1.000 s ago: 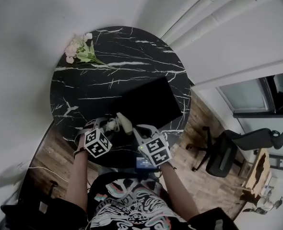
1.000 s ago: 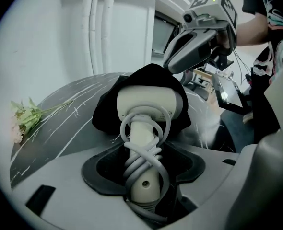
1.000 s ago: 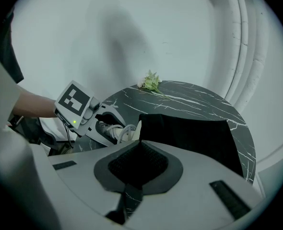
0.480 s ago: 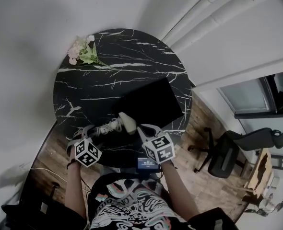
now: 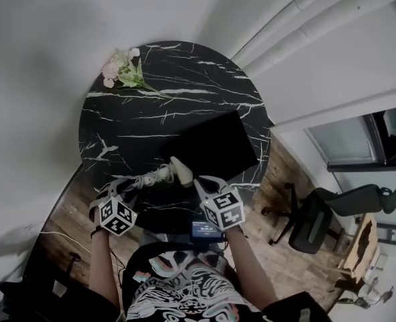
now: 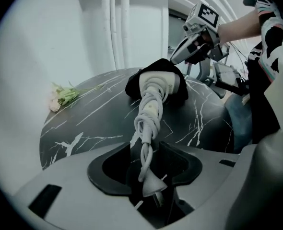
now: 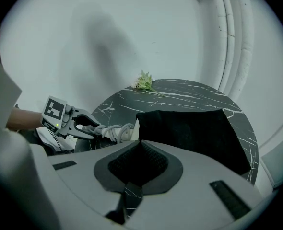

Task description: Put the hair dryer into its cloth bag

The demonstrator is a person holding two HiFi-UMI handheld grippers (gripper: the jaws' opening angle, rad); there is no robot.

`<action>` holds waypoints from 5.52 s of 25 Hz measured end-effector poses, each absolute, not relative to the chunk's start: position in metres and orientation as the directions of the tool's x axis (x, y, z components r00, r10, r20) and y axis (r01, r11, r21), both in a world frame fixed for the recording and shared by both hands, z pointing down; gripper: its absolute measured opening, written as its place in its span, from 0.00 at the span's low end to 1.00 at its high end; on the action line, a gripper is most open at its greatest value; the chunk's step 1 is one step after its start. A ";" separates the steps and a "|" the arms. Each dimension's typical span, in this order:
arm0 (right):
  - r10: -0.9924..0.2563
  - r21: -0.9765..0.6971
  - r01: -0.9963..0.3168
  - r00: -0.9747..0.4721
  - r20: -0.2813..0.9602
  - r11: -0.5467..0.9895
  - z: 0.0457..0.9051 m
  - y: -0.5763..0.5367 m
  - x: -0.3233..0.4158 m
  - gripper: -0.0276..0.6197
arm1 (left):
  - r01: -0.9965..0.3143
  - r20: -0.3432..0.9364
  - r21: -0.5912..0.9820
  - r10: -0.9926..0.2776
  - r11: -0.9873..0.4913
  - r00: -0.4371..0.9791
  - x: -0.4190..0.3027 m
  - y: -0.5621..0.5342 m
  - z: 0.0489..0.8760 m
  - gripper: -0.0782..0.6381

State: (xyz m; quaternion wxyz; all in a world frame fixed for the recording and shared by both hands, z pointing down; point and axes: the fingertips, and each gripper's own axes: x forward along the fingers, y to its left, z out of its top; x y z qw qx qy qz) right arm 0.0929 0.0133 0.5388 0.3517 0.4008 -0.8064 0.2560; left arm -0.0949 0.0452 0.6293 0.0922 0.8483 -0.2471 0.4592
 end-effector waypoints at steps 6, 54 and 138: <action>-0.465 -0.127 -0.826 -0.429 0.775 0.550 0.539 0.013 0.092 0.08 | -0.458 0.838 -0.079 -0.308 -0.885 0.450 -0.083 0.043 0.634 0.27; -0.437 -0.146 -0.792 -0.469 0.768 0.592 0.538 0.015 0.079 0.08 | -0.440 0.770 -0.028 -0.299 -0.898 0.563 0.000 0.015 0.606 0.25; -0.381 -0.150 -0.731 -0.506 0.774 0.666 0.525 0.015 0.085 0.08 | -0.443 0.718 0.087 -0.252 -0.892 0.648 0.087 -0.021 0.588 0.22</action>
